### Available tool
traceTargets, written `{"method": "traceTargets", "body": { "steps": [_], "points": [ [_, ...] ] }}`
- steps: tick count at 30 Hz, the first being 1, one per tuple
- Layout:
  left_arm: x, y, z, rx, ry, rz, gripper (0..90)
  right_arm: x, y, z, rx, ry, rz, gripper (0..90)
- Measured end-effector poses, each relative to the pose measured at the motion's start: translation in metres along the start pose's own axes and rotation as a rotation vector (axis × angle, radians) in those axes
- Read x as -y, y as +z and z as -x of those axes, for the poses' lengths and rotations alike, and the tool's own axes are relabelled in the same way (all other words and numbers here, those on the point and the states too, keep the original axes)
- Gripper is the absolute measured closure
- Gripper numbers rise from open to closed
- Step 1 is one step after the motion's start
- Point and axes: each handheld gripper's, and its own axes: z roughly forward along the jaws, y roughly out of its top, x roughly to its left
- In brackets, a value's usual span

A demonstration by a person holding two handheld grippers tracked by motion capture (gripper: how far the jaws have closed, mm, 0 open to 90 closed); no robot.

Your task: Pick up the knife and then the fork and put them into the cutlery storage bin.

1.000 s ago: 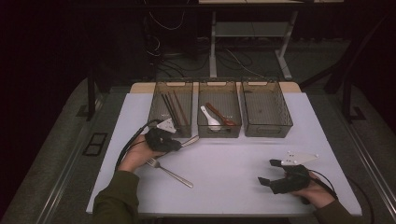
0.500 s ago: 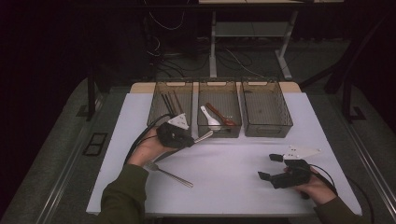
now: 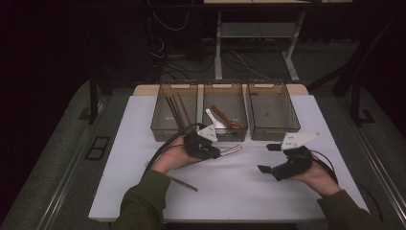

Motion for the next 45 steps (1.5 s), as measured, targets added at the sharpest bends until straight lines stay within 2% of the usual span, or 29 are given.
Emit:
{"method": "traceTargets", "body": {
  "steps": [2,4,5,7,10,13,15,18,20,21,22,23,24,25,26,27,28,29,31,32,36,39,40,45],
  "points": [
    [-0.005,0.006,0.007,0.015,0.008,0.005,79.1,-0.017,0.011,0.004,-0.058,-0.018,-0.045,22.0],
    [-0.011,0.009,0.013,0.021,0.037,0.004,79.1,-0.029,0.025,0.007,-0.115,-0.045,-0.109,22.5],
    [-0.013,0.011,0.015,0.027,0.061,0.002,79.1,-0.033,0.032,0.009,-0.137,-0.071,-0.134,23.3],
    [-0.016,0.014,0.020,0.036,0.074,0.002,79.1,-0.037,0.043,0.013,-0.175,-0.106,-0.183,24.8],
    [-0.019,0.019,0.025,0.051,0.090,0.000,79.0,-0.040,0.056,0.016,-0.238,-0.118,-0.240,32.0],
    [-0.022,0.022,0.028,0.057,0.110,-0.014,79.1,-0.041,0.067,0.017,-0.289,-0.116,-0.312,39.3],
    [-0.023,0.024,0.031,0.063,0.111,-0.017,79.0,-0.040,0.075,0.018,-0.345,-0.118,-0.348,43.3],
    [-0.025,0.024,0.033,0.067,0.120,-0.024,79.0,-0.038,0.086,0.019,-0.399,-0.103,-0.416,52.4],
    [-0.025,0.024,0.034,0.067,0.126,-0.026,79.0,-0.036,0.092,0.018,-0.444,-0.068,-0.451,61.9],
    [-0.025,0.024,0.035,0.077,0.118,-0.029,79.0,-0.035,0.094,0.017,-0.457,-0.067,-0.462,65.7],
    [-0.025,0.024,0.035,0.080,0.128,-0.029,79.0,-0.034,0.095,0.017,-0.472,-0.068,-0.467,74.6],
    [-0.025,0.024,0.035,0.079,0.139,-0.032,78.9,-0.034,0.096,0.016,-0.486,-0.065,-0.466,75.6],
    [-0.026,0.024,0.034,0.081,0.147,-0.033,78.9,-0.033,0.097,0.015,-0.491,-0.071,-0.469,76.4],
    [-0.024,0.024,0.038,0.099,0.090,-0.028,79.1,-0.033,0.097,0.015,-0.493,-0.079,-0.471,78.2],
    [-0.024,0.021,0.035,0.102,0.120,-0.007,82.6,-0.032,0.098,0.014,-0.500,-0.087,-0.480,83.1],
    [-0.025,0.017,0.032,0.099,0.159,0.012,89.1,-0.031,0.098,0.013,-0.485,-0.108,-0.482,83.3],
    [-0.024,0.015,0.033,0.107,0.119,0.007,89.1,-0.029,0.099,0.012,-0.490,-0.102,-0.481,83.3],
    [-0.024,0.013,0.031,0.098,0.124,0.001,89.0,-0.028,0.099,0.013,-0.496,-0.099,-0.473,83.4],
    [-0.019,0.012,0.031,0.095,0.096,0.009,88.9,-0.028,0.098,0.015,-0.485,-0.114,-0.457,83.4],
    [-0.019,0.012,0.029,0.085,0.116,0.010,88.9,-0.028,0.097,0.015,-0.473,-0.126,-0.457,83.4],
    [-0.017,0.008,0.030,0.070,0.098,0.035,88.7,-0.028,0.094,0.016,-0.453,-0.131,-0.430,83.2],
    [-0.015,0.001,0.029,0.054,0.052,0.057,83.2,-0.026,0.090,0.018,-0.433,-0.114,-0.410,83.2],
    [-0.013,-0.001,0.029,0.044,0.021,0.074,80.4,-0.025,0.088,0.020,-0.418,-0.121,-0.403,83.2],
    [-0.003,-0.016,0.028,-0.013,-0.045,0.144,67.3,-0.019,0.078,0.026,-0.355,-0.128,-0.363,83.2]
  ]
}}
